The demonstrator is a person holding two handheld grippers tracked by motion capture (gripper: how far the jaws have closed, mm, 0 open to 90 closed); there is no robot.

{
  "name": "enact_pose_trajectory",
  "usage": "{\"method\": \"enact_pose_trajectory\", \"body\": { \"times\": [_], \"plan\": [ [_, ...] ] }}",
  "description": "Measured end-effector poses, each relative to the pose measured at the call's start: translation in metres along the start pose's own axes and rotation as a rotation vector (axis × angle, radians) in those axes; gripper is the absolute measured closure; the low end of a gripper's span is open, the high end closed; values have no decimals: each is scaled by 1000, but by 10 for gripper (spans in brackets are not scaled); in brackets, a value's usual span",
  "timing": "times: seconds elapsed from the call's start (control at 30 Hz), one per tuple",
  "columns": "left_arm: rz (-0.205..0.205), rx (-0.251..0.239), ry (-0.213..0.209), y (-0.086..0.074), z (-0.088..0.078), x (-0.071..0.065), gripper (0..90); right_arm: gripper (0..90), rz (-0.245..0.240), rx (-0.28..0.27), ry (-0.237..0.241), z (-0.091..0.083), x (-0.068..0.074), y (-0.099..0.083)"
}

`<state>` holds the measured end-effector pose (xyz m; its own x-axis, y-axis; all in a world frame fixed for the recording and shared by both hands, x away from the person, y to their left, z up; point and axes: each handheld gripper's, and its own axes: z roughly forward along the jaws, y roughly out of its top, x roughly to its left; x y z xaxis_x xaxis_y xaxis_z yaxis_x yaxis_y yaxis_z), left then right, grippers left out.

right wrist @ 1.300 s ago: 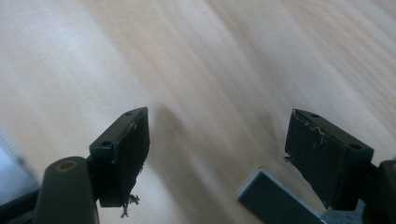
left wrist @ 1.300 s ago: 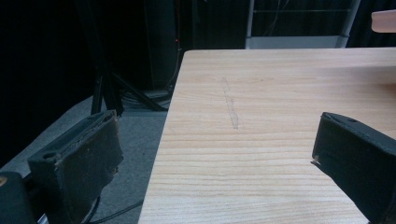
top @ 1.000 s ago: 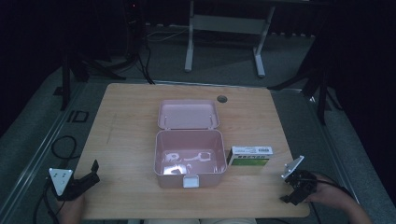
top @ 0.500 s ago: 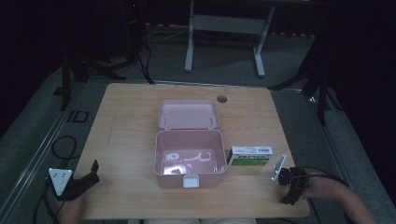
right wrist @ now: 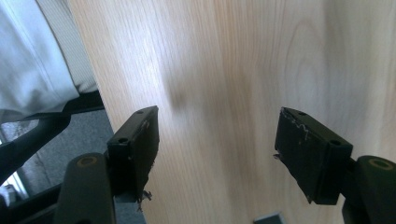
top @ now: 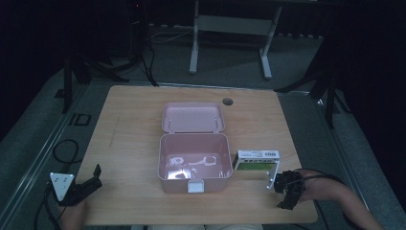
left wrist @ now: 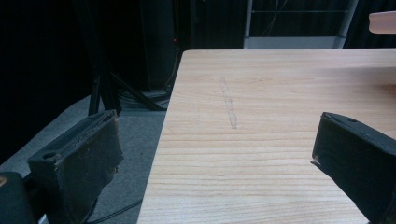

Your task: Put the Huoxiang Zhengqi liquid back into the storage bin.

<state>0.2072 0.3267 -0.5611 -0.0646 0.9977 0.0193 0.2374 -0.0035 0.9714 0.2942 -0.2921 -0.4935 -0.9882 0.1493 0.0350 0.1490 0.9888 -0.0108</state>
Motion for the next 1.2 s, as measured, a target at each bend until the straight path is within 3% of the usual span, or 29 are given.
{"method": "enact_pose_trajectory", "body": {
  "times": [0.2, 0.57, 0.83, 1.2],
  "plan": [
    [-2, 0, -3, 0, 0, 0, 16, 297, -25, -9, 7, -5, 3, 13],
    [-6, -3, -6, 0, 0, 0, 16, 294, -141, -8, 2, -13, 15, 45],
    [-5, -2, -7, 0, 0, 1, 16, 314, -213, -16, -18, -20, 19, 58],
    [-4, 0, -8, 0, 0, 1, 16, 318, -221, -59, -67, -53, 10, 65]
  ]
}}
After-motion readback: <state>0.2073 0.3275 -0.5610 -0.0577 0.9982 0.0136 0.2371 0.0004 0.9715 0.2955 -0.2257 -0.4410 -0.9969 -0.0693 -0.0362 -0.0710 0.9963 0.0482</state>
